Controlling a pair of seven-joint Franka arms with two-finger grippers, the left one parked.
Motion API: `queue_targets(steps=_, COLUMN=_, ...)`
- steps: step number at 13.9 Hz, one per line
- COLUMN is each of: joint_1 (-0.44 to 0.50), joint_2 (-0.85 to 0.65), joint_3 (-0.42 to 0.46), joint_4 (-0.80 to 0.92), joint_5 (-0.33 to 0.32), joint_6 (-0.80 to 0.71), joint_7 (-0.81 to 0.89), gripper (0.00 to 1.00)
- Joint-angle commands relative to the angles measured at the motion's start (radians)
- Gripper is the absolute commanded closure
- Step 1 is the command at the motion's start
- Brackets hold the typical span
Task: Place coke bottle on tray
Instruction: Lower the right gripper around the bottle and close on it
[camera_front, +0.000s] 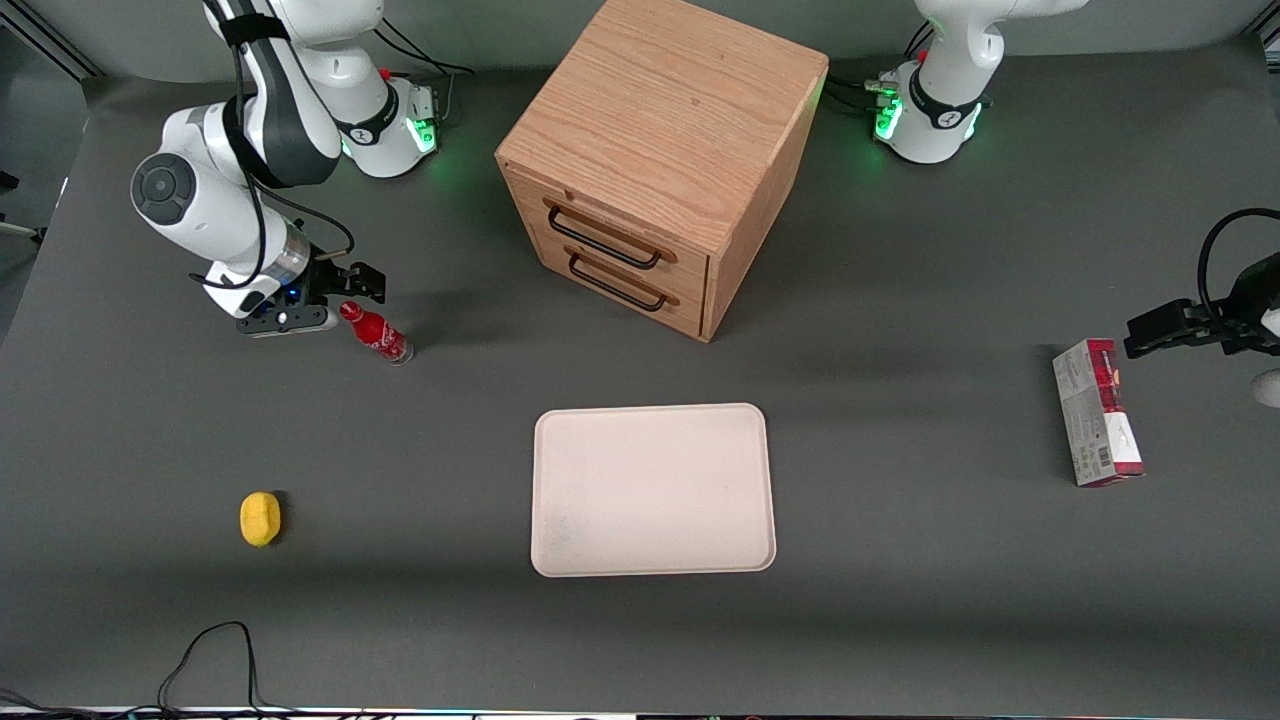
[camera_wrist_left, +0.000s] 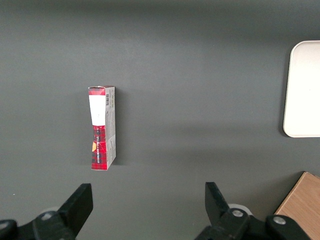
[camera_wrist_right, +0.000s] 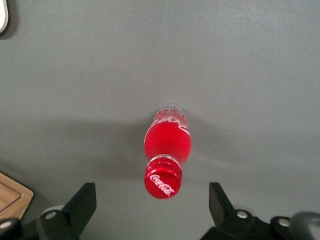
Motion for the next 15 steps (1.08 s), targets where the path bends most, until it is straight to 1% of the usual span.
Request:
queue_targets(steps=1, joint_1=0.007, joint_2=-0.001, joint_3=-0.002, joint_4=-0.03, joint_5=0.01, joint_6=0.051, joint_7=0.004, gripper=0.0)
queue_targets(steps=5, joint_1=0.007, joint_2=0.003, joint_3=-0.002, joint_4=-0.03, joint_5=0.01, joint_6=0.051, joint_7=0.002, gripper=0.02)
queue_targets(steps=6, joint_1=0.007, joint_2=0.001, joint_3=-0.002, joint_4=-0.03, joint_5=0.01, joint_6=0.051, joint_7=0.002, gripper=0.12)
queue_targets(steps=7, joint_1=0.007, joint_2=-0.002, joint_3=-0.003, joint_4=-0.03, joint_5=0.01, joint_6=0.049, joint_7=0.002, gripper=0.58)
queue_targets(steps=8, joint_1=0.007, joint_2=-0.005, joint_3=-0.003, joint_4=-0.03, joint_5=0.01, joint_6=0.048, joint_7=0.002, gripper=1.0)
queue_targets(steps=15, joint_1=0.007, joint_2=-0.008, joint_3=-0.005, joint_4=-0.03, joint_5=0.009, joint_6=0.04, joint_7=0.002, gripper=1.0)
